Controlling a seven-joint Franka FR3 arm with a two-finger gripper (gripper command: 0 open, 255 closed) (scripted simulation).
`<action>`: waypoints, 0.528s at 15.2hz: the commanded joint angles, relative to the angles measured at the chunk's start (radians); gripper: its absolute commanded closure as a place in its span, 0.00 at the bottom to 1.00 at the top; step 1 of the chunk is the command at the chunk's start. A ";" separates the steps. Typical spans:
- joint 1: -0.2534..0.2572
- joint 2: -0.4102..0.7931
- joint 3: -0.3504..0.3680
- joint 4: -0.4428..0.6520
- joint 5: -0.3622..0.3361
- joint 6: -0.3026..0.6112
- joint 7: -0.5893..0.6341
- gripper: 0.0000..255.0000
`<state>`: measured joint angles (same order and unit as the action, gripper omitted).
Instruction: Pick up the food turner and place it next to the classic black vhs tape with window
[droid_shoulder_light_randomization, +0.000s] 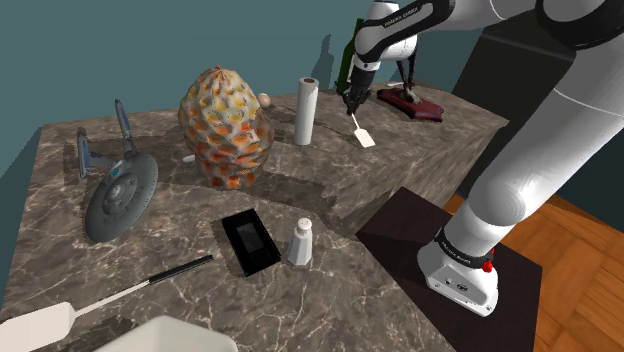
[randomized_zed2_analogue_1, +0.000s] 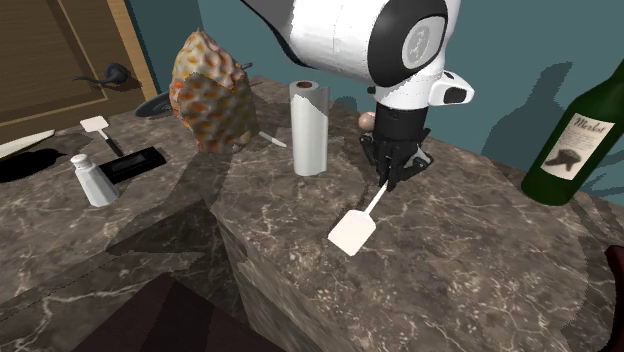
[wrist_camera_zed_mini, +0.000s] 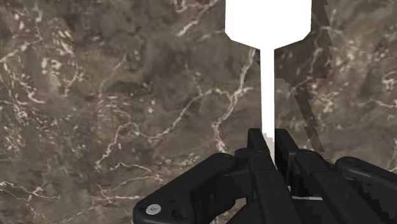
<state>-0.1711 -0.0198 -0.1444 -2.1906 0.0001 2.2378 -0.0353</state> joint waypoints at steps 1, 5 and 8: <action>0.001 -0.013 0.001 0.016 -0.003 -0.030 0.003 1.00; 0.001 -0.030 0.001 0.040 -0.006 -0.070 0.005 1.00; 0.024 -0.115 0.032 -0.057 -0.020 -0.058 0.068 1.00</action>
<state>-0.1549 -0.1160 -0.1232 -2.2264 -0.0165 2.1776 0.0110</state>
